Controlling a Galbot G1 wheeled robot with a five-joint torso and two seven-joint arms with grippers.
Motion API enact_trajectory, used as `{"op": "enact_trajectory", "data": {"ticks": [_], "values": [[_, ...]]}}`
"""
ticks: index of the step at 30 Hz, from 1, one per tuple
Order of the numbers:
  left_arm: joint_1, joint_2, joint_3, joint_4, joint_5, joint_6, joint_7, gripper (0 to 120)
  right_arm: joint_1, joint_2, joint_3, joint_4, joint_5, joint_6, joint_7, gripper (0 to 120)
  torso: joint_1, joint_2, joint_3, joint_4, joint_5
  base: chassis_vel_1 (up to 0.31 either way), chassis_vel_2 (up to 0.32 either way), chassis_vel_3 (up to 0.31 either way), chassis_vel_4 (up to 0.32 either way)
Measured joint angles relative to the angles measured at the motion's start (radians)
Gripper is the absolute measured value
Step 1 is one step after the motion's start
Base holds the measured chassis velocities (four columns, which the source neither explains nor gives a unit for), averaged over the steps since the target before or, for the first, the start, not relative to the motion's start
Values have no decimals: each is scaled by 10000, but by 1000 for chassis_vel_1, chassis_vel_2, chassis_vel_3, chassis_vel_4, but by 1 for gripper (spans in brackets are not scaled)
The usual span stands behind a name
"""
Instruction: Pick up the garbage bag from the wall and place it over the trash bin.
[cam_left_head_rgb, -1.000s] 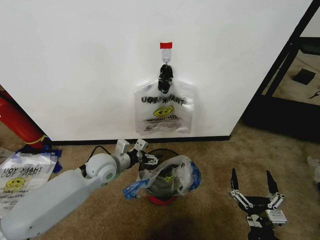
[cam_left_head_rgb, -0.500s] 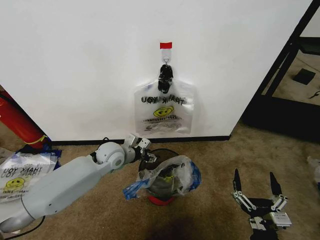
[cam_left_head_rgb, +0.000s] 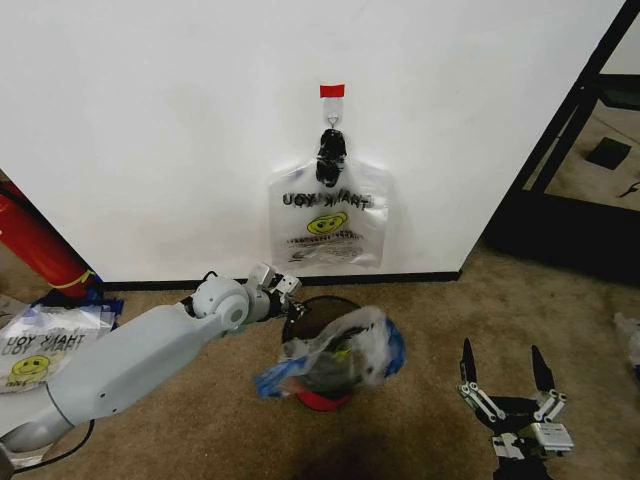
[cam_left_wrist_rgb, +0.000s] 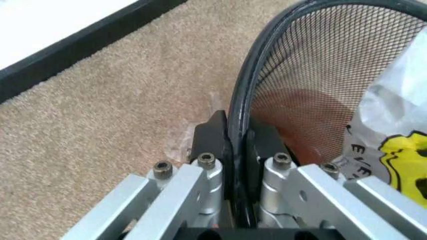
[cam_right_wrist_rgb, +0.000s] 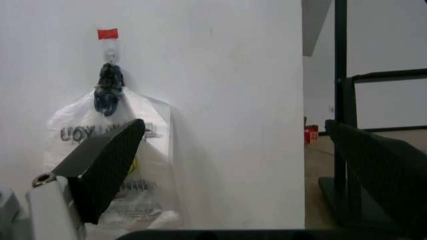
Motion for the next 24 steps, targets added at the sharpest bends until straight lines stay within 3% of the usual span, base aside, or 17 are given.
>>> {"op": "enact_trajectory", "data": {"ticks": [10, 11, 12, 16, 24], "values": [[1231, 412, -1324, -1676, -1164, 30, -2282, 3, 137, -109, -105, -58, -30, -163, 120, 100, 0, 0, 1, 3, 0, 0, 0, 0, 0], [1384, 485, -1485, -1892, -1358, -21, -2693, 3, 158, -113, -123, -52, -33, -193, 122, 100, 0, 0, 0, 2, 2, 0, 0, 0, 0], [2088, 650, -2116, -2497, -2212, -369, -4102, 3, 254, -130, -252, -2, -66, -345, 207, 100, 0, 0, 0, -1, -2, 0, 0, 0, 0], [3532, 579, -3578, -3161, -2946, -869, -5451, 3, 354, -161, -473, -1, -317, -515, 441, 100, 0, 0, -1, 6, 3, 0, 0, 0, 0], [5123, 292, -4894, -3829, -3465, -1328, -6746, 3, 406, -248, -597, 68, -395, -794, 638, 100, 0, 1, -1, 2, 3, 0, 0, 0, 0]]}}
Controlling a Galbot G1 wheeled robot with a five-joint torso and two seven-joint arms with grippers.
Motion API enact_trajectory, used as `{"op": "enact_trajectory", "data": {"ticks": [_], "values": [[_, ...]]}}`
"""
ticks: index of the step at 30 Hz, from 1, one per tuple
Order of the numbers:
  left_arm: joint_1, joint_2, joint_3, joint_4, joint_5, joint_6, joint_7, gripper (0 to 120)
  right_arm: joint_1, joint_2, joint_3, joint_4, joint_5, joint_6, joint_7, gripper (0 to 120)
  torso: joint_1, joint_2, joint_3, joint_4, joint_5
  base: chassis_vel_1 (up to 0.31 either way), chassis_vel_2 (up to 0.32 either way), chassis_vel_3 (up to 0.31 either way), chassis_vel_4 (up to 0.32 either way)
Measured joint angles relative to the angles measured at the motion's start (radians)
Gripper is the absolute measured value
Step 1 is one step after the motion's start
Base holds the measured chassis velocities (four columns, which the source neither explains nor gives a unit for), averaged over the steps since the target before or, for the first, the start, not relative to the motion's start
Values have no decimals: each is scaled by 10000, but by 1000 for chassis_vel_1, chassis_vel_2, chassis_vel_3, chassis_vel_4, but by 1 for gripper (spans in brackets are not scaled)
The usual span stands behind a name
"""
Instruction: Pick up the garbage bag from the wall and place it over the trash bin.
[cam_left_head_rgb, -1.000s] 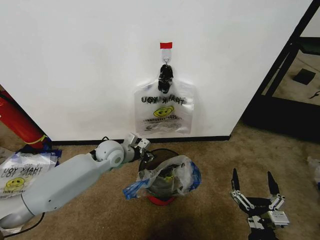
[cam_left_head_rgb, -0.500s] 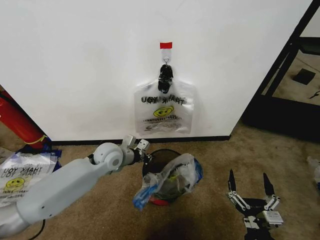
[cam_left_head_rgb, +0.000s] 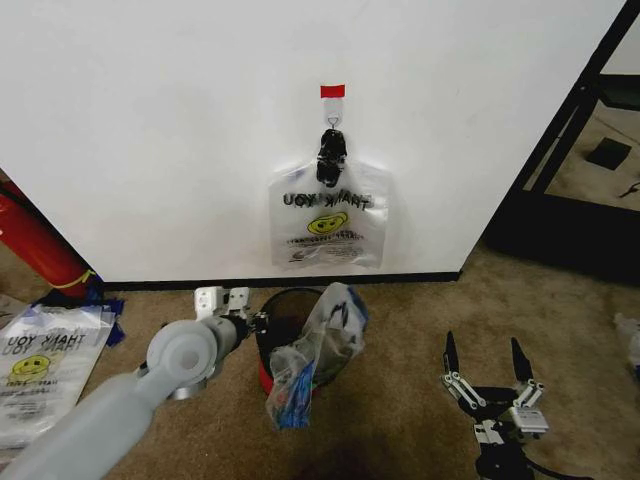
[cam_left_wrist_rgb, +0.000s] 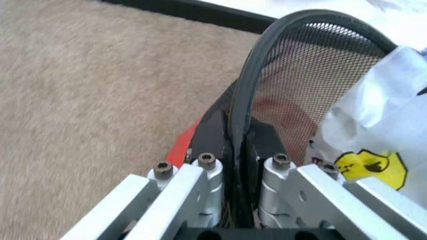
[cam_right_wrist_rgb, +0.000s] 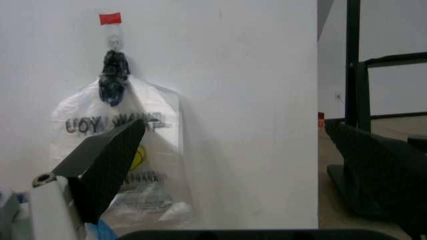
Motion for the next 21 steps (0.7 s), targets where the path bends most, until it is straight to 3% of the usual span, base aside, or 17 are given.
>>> {"op": "enact_trajectory", "data": {"ticks": [8, 14, 15, 21], "values": [[1752, -668, -1329, -575, -81, -777, -1085, 3, 163, -93, -304, 122, -433, -504, 405, 100, 0, 0, 1, 2, -2, 0, 0, 0, 0], [2258, -2222, -1540, -456, 687, -2362, -1601, 3, 287, -242, -624, 247, -1005, -1306, 1205, 100, 0, 0, 1, -1, -1, 0, 0, 0, 0], [2437, -2586, -1511, -423, 1007, -2848, -1514, 3, 288, -247, -646, 276, -1084, -1393, 1251, 100, 0, 0, 1, -4, 1, 0, 0, 0, 0], [3100, -3694, -1319, -219, 2477, -4000, -819, 3, 288, -288, -668, 298, -1196, -1519, 1295, 100, 0, 0, 0, 0, 0, 0, 0, 0, 0]]}}
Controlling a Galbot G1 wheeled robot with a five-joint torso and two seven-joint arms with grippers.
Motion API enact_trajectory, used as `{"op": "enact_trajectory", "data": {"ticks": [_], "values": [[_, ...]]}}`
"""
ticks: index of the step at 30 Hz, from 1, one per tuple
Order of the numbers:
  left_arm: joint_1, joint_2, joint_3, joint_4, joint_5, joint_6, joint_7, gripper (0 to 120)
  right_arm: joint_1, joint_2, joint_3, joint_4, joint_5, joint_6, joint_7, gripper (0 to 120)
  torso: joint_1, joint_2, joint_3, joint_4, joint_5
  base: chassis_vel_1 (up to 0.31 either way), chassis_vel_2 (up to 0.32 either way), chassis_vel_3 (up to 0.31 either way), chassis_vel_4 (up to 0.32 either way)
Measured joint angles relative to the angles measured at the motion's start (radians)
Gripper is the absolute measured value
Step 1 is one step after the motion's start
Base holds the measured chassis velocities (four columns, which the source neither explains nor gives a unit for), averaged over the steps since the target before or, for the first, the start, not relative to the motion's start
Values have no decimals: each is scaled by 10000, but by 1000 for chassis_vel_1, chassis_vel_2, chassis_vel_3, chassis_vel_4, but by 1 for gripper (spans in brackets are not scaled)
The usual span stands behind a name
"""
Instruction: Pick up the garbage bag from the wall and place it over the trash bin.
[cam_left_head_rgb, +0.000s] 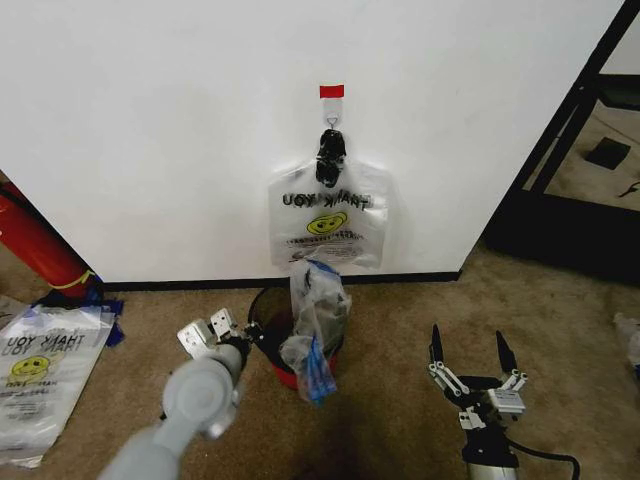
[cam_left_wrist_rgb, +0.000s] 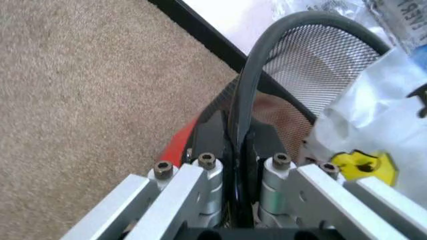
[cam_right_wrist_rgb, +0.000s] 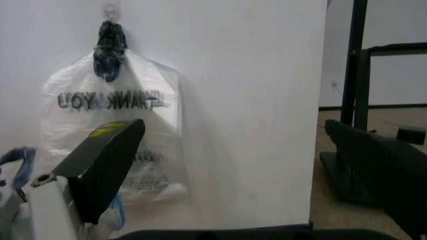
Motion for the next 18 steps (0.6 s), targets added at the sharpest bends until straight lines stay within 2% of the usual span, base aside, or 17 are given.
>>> {"op": "enact_trajectory", "data": {"ticks": [2, 4, 6, 18], "values": [[72, -149, 71, 67, 285, -126, 56, 3, 0, -2, -12, 0, -28, -15, 7, 100, 0, 0, 0, 0, 0, 0, 0, 0, 0], [273, -481, 252, 275, 1228, -407, 250, 3, -7, -22, -81, 2, -145, -45, 47, 100, 0, 0, 1, 1, -1, 0, 0, 0, 0], [335, -658, 319, 364, 1591, -457, 241, 3, -20, -32, -136, 29, -223, -63, 70, 100, 0, 0, 1, 2, 0, 0, 0, 0, 0], [642, -1017, 270, 551, 2684, -60, -120, 3, -23, -4, -413, -53, -528, -70, 247, 100, 0, 0, 0, -1, -1, 0, 0, 0, 0]]}}
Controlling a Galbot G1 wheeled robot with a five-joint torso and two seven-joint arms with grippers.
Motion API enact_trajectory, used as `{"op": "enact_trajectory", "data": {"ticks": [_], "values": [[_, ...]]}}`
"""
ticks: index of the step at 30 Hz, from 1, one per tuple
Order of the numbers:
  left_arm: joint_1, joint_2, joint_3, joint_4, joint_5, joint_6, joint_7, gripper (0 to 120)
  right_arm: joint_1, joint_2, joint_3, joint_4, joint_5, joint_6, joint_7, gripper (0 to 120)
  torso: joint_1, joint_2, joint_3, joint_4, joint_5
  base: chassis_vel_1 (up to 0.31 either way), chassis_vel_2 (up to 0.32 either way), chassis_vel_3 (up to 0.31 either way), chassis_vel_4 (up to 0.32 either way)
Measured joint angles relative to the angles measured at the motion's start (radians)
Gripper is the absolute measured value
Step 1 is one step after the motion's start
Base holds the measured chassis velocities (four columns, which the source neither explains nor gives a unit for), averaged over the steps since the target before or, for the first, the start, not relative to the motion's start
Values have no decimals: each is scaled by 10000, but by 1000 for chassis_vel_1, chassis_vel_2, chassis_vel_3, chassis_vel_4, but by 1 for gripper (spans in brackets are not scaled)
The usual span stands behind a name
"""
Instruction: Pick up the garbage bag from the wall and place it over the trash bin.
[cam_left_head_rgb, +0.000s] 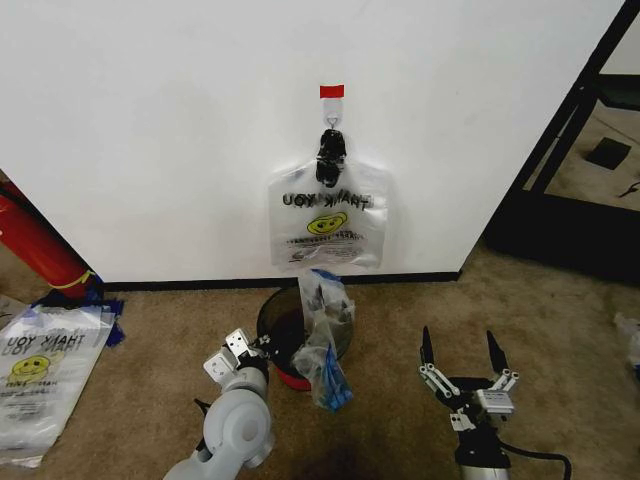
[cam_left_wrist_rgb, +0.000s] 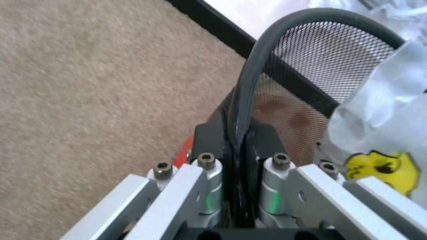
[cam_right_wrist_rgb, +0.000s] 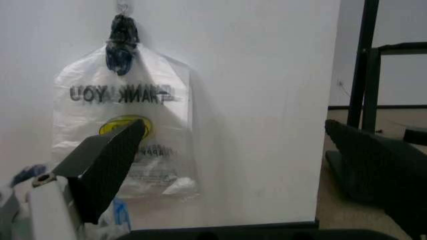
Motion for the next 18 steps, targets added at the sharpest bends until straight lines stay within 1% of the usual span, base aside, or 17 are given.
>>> {"op": "enact_trajectory", "data": {"ticks": [3, 5, 6, 10, 12, 13, 14, 15, 16, 17, 18], "values": [[91, 3, -64, 35, 93, 89, 172, 3, 8, 6, -58, -29, -48, 1, 42, 100, 0, 0, 0, 1, 0, 0, 0, 0, 0], [158, 3, -199, -76, -70, 422, 305, 3, 30, 7, -116, -29, -94, -36, 59, 100, 0, 0, 0, 1, 1, 0, 0, 0, 0], [158, 3, -199, -76, -70, 422, 305, 3, 30, 7, -116, -29, -94, -36, 59, 100, 0, 0, 0, 1, 1, 0, 0, 0, 0], [220, 62, -242, -316, -20, 704, 540, 15, 76, 3, -191, 57, -141, -173, 71, 100, 0, 0, 1, -1, -3, 0, 0, 0, 0], [241, 168, -270, -539, 179, 751, 771, 26, 121, -10, -224, 146, -162, -316, 89, 100, 0, 0, 1, 0, -2, 0, 0, 0, 0], [241, 168, -270, -539, 179, 751, 771, 26, 121, -10, -224, 146, -162, -316, 89, 100, 0, 0, 1, 0, -2, 0, 0, 0, 0], [254, 227, -287, -664, 257, 755, 859, 30, 136, -21, -235, 197, -165, -399, 111, 100, 0, 0, 1, 0, -2, 0, 0, 0, 0], [263, 268, -304, -746, 310, 755, 909, 32, 146, -34, -243, 237, -167, -461, 138, 100, 0, 0, 1, 0, -2, 0, 0, 0, 0], [283, 329, -329, -869, 373, 756, 983, 36, 154, -55, -252, 297, -168, -571, 180, 100, 0, 0, 1, 0, -2, 0, 0, 0, 0], [335, 453, -387, -1120, 508, 754, 1149, 43, 161, -102, -276, 425, -162, -805, 264, 100, 0, 0, 1, -1, -2, 0, 0, 0, 0], [370, 527, -433, -1256, 612, 741, 1242, 45, 169, -141, -294, 518, -152, -968, 334, 100, 0, 0, 1, -1, -1, 0, 0, 0, 0]]}}
